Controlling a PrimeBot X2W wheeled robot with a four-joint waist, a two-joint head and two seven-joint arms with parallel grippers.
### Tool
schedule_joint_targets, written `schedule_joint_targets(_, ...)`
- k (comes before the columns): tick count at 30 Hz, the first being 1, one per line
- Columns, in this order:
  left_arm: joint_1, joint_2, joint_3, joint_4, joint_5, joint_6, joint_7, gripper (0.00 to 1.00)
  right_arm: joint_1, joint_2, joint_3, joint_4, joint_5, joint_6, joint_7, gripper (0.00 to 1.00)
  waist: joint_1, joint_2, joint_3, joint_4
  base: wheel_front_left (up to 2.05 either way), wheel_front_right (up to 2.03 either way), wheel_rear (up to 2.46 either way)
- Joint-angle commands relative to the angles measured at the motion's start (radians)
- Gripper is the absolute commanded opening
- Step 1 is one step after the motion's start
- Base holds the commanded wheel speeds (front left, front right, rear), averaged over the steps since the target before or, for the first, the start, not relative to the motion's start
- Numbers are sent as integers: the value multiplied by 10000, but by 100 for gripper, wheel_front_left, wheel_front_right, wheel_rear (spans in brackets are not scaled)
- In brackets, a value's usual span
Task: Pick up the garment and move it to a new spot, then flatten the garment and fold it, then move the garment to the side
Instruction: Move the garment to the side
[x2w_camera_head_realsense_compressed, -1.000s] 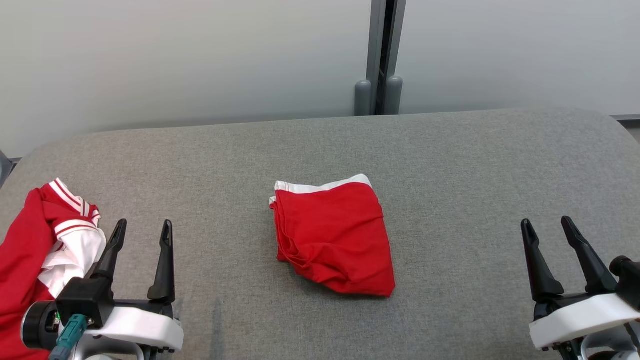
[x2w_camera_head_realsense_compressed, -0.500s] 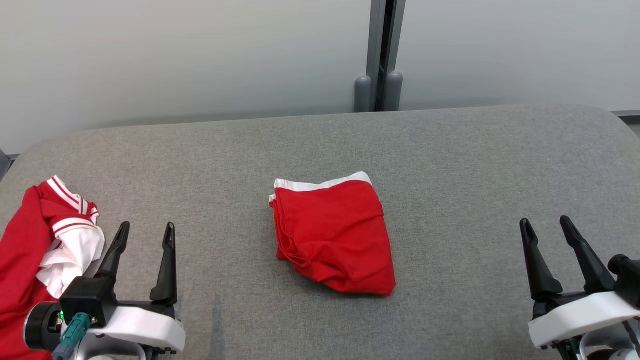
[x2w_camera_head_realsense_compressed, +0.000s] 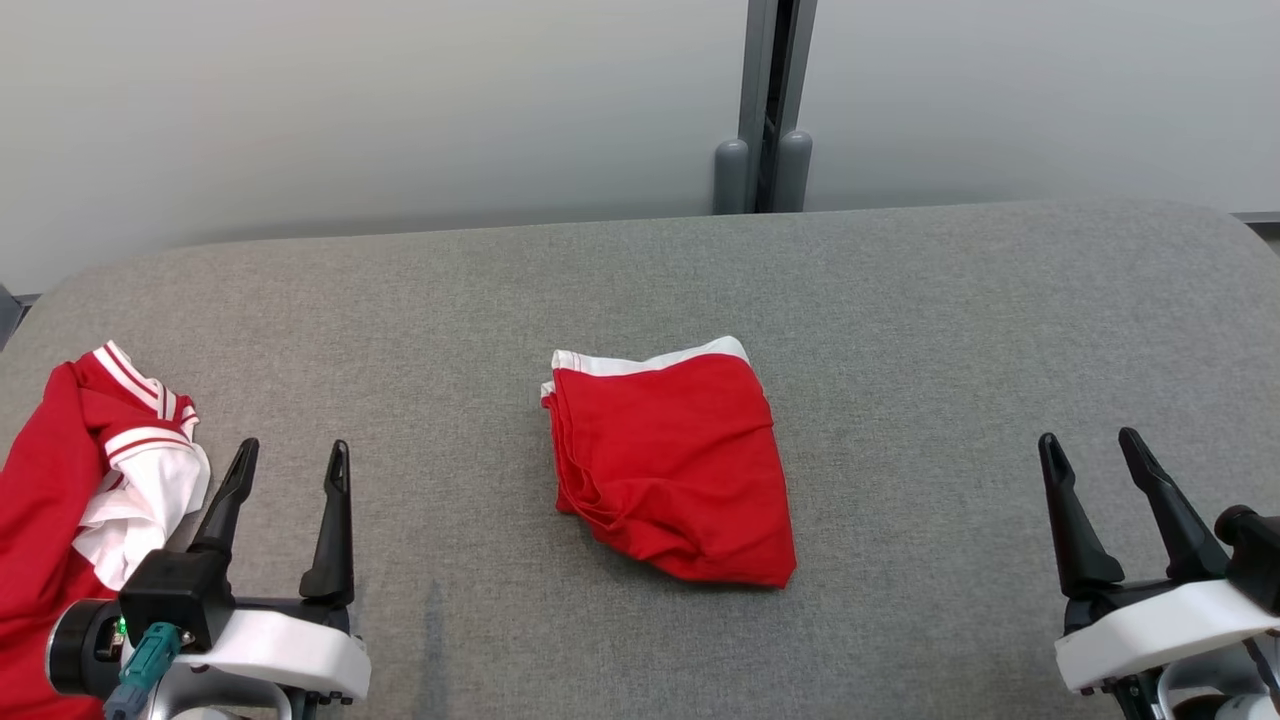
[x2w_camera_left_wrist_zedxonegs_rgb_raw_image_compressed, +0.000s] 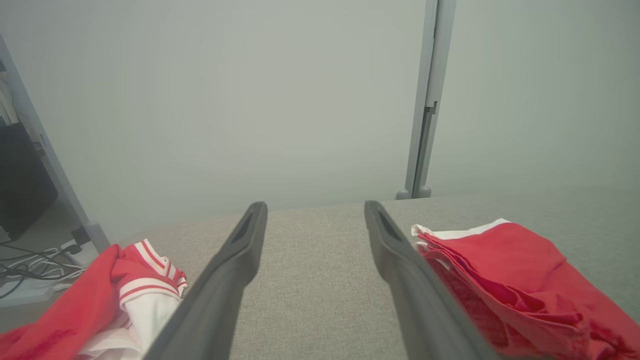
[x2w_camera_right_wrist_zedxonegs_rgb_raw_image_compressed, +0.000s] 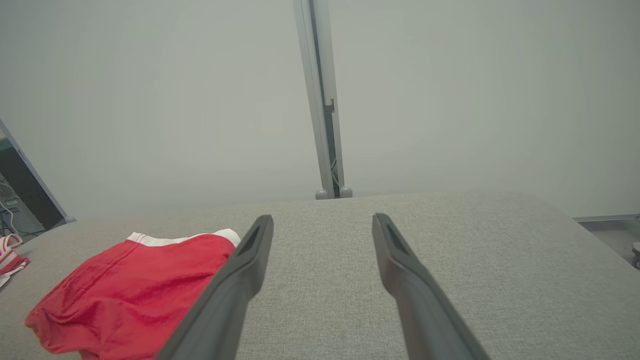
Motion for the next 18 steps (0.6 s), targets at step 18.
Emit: schedule_joint_targets(18, -1065, -213, -199, -284, 156, -89, -209, 100, -1406, -611, 1364, 849, 465, 1, 852, 100, 0, 0, 1485, 800, 0, 0, 0)
